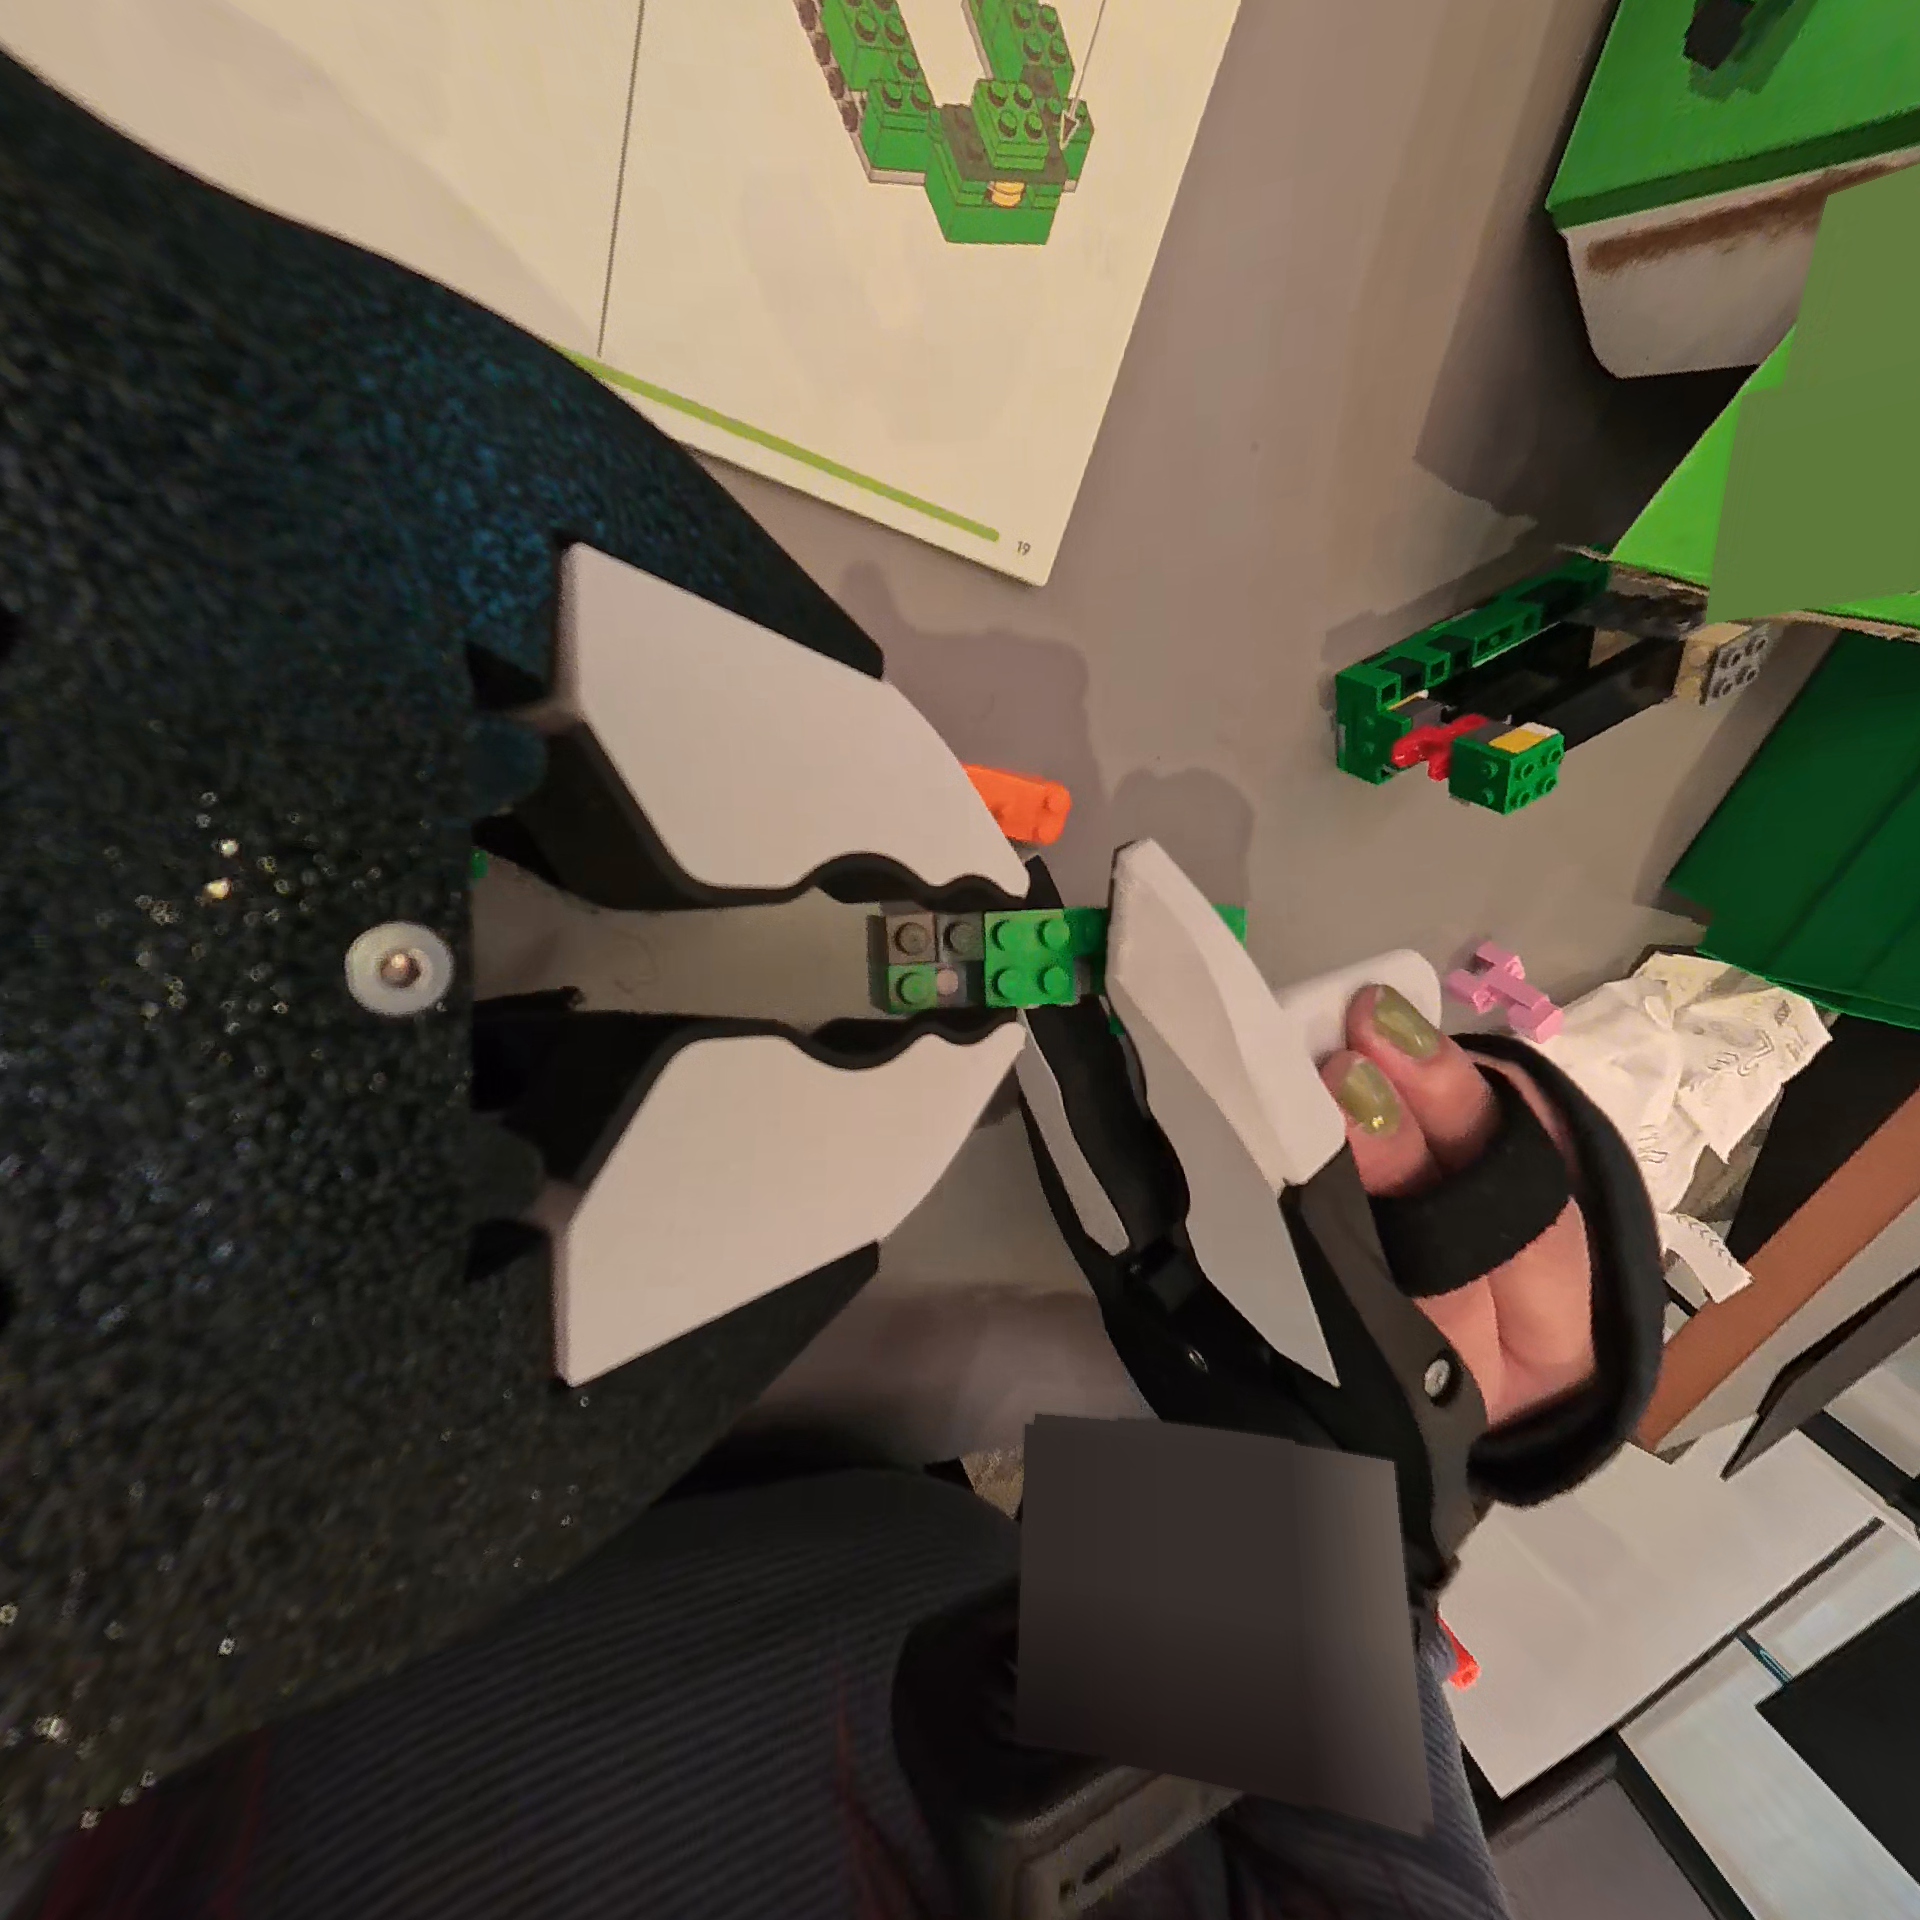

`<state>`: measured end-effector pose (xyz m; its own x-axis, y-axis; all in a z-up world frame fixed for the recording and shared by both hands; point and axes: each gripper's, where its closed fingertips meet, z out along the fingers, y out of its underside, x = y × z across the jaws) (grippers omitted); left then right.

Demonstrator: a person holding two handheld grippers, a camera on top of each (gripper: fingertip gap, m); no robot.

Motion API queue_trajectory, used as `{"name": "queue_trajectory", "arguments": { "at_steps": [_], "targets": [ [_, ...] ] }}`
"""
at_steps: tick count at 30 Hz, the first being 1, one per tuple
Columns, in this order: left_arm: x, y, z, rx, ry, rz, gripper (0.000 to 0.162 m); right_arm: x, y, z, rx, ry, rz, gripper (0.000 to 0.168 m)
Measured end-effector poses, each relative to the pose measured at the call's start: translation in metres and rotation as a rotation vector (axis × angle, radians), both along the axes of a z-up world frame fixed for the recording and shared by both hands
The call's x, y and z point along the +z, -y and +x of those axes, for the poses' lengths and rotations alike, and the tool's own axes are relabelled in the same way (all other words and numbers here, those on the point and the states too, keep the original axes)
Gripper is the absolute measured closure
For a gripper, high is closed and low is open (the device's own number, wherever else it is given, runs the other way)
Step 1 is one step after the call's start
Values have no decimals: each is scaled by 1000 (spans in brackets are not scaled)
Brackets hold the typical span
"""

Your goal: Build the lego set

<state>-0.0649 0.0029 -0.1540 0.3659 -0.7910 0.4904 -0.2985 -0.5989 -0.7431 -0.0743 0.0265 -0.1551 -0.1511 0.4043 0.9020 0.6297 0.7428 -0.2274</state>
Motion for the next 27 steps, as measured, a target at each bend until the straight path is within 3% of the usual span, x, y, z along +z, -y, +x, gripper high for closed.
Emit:
{"name": "queue_trajectory", "arguments": {
  "at_steps": [18, 27],
  "targets": [
    [1, 2, 0, 0, -13, -14, 145, -2, -2, -1, -7, -58, -106, 144],
    [-3, 0, 0, 19, -48, -3, 145, -5, -8, -1, -67, -6, 16, 144]
  ]
}}
